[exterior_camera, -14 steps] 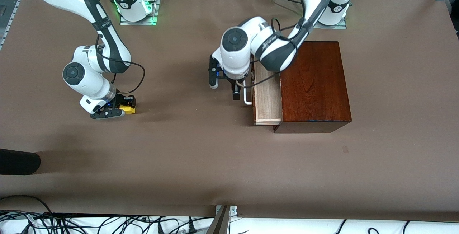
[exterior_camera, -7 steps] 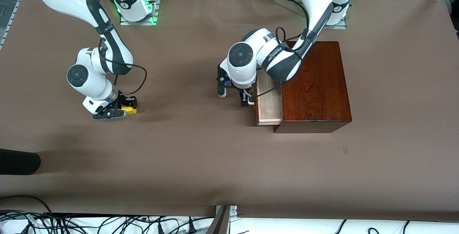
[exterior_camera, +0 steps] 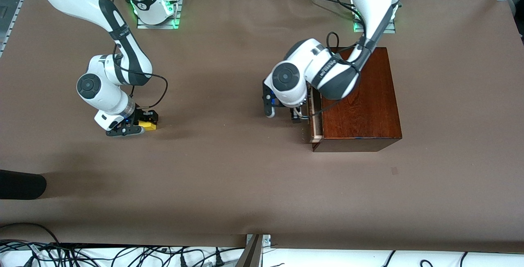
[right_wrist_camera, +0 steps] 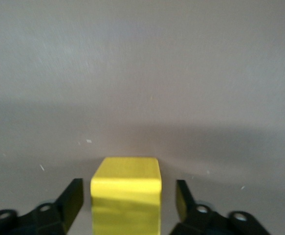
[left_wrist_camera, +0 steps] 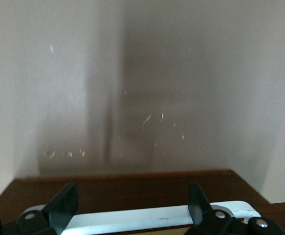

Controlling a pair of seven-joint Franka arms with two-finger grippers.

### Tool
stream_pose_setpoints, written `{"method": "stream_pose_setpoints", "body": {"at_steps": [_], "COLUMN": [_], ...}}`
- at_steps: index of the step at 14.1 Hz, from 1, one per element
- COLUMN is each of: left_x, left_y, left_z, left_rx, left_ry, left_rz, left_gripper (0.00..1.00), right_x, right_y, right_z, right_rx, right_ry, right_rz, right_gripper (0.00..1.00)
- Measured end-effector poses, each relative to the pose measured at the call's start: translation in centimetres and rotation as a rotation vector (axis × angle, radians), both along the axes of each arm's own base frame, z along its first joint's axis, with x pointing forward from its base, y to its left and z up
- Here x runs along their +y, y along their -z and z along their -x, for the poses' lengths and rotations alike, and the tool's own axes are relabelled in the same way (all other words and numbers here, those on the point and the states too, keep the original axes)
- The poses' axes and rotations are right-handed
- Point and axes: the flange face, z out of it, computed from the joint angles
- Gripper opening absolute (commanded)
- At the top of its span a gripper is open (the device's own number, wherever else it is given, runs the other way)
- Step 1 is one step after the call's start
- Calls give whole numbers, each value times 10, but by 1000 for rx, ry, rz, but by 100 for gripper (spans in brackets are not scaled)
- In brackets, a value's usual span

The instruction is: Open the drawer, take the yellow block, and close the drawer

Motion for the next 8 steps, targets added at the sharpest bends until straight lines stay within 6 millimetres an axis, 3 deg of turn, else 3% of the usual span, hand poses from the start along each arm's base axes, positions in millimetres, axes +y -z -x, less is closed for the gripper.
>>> {"method": "stream_pose_setpoints", "body": {"at_steps": [1,3,6,8], "left_x": [12,16,15,17], "left_y": [1,1,-4,-31], "left_z": [-6,-8,-8,-11], "left_rx": [4,9,-1,-46], "left_ry": [-12,-26,-35,-93], "left_rz": [-23,-23,-26,-22], "left_gripper": [100,100,100,100], "right_x": [1,0,0,0], "right_y": [-13,-56,-149,-209], "right_z": [-6,-16,-19,-9], "right_rx": [-15,-28,-23,-8], "right_ry": [-4,-4,-9,-15], "right_rz": [-3,-9,-22,-28], "right_gripper": [100,100,100,100]}}
